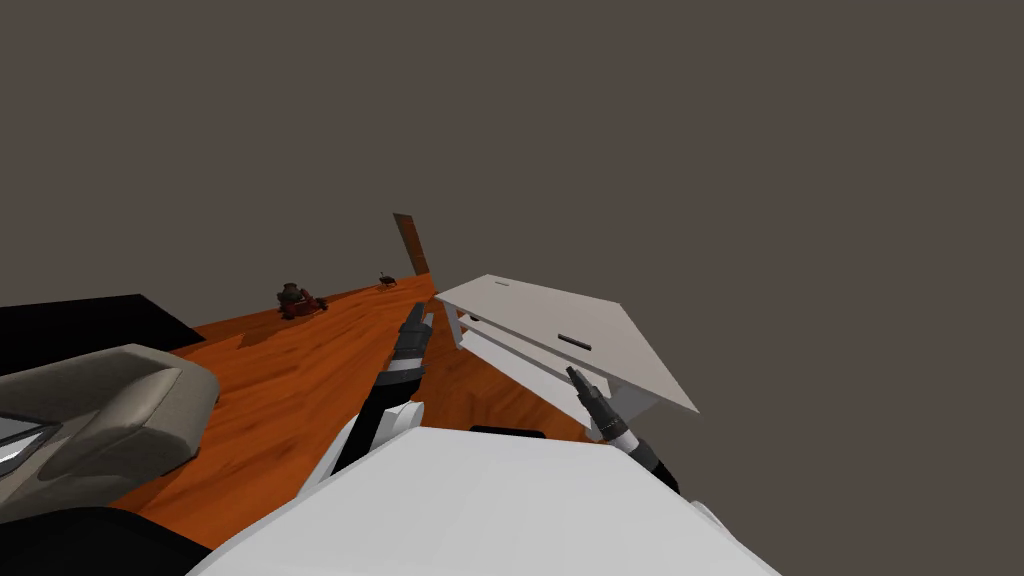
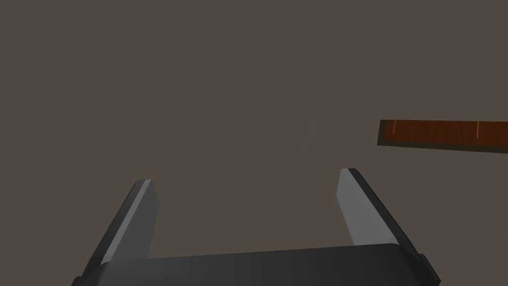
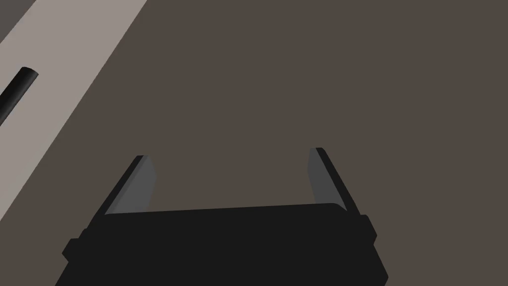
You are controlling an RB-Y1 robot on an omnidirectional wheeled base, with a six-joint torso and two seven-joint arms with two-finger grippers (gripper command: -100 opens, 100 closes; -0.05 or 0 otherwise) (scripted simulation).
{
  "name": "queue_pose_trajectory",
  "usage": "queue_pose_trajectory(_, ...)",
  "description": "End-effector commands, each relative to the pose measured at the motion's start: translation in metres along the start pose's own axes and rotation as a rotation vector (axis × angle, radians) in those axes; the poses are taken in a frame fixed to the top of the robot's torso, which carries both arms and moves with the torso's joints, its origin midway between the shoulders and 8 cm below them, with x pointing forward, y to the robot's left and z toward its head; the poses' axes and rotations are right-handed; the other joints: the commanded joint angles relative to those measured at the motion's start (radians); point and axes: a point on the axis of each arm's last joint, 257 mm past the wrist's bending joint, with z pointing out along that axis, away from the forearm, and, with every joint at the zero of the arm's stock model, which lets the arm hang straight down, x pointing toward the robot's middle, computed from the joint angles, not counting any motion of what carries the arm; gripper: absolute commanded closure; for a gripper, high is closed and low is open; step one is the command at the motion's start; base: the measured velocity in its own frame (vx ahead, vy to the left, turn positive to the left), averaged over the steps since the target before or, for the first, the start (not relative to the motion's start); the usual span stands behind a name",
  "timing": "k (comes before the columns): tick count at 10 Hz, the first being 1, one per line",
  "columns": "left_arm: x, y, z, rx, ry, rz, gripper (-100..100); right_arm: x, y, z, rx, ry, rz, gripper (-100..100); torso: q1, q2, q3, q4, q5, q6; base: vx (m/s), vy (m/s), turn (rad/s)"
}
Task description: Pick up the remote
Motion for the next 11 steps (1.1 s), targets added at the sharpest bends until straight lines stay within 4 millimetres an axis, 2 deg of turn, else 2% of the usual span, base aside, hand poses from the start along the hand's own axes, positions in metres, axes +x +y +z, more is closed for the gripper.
queue_pose_trajectory(1,0.000,0.000,0.000,0.000,0.000,0.000,0,0.026,-0.018,-0.022,0.038,0.085,-0.017,-100,0.000,0.000,0.000,0.000,0.000,0.000,-0.002,0.112,0.158)
queue_pose_trajectory(2,0.000,0.000,0.000,0.000,0.000,0.000,0,0.027,-0.021,-0.025,0.039,0.104,-0.027,-100,0.001,0.000,0.000,0.000,0.000,0.000,0.002,0.082,0.071)
queue_pose_trajectory(3,0.000,0.000,0.000,0.000,0.000,0.000,0,0.048,-0.035,-0.043,0.072,0.176,-0.039,-100,0.000,0.000,0.000,0.000,0.000,0.000,0.000,0.093,0.207)
queue_pose_trajectory(4,0.000,0.000,0.000,0.000,0.000,0.000,0,0.049,-0.038,-0.046,0.074,0.195,-0.049,-100,0.000,0.000,0.000,0.000,0.000,-0.001,0.007,0.074,0.089)
queue_pose_trajectory(5,0.000,0.000,0.000,0.000,0.000,0.000,0,0.070,-0.052,-0.068,0.112,0.263,-0.055,-100,-0.001,0.000,0.000,0.000,0.000,0.000,0.022,0.084,0.174)
queue_pose_trajectory(6,0.000,0.000,0.000,0.000,0.000,0.000,0,0.070,-0.054,-0.071,0.108,0.289,-0.072,-100,-0.001,-0.001,-0.001,0.000,0.000,0.000,0.015,0.077,0.088)
queue_pose_trajectory(7,0.000,0.000,0.000,0.000,0.000,0.000,0,0.089,-0.069,-0.096,0.144,0.364,-0.080,-100,-0.001,-0.001,-0.001,0.000,0.000,0.000,0.018,0.091,0.147)
queue_pose_trajectory(8,0.000,0.000,0.000,0.000,0.000,0.000,0,0.089,-0.070,-0.099,0.141,0.386,-0.094,-100,0.000,-0.001,-0.001,0.000,0.000,0.000,0.016,0.072,0.091)
queue_pose_trajectory(9,0.000,0.000,0.000,0.000,0.000,0.000,0,0.107,-0.084,-0.126,0.178,0.457,-0.098,-100,-0.001,-0.001,-0.001,0.000,0.000,0.000,0.023,0.086,0.214)
queue_pose_trajectory(10,0.000,0.000,0.000,0.000,0.000,0.000,0,0.105,-0.086,-0.130,0.175,0.482,-0.114,-100,-0.001,-0.001,-0.001,0.000,0.000,-0.001,0.021,0.066,0.109)
queue_pose_trajectory(11,0.000,0.000,0.000,0.000,0.000,0.000,0,0.121,-0.098,-0.159,0.210,0.555,-0.119,-100,-0.002,-0.001,-0.001,0.000,0.000,0.000,0.037,0.081,0.210)
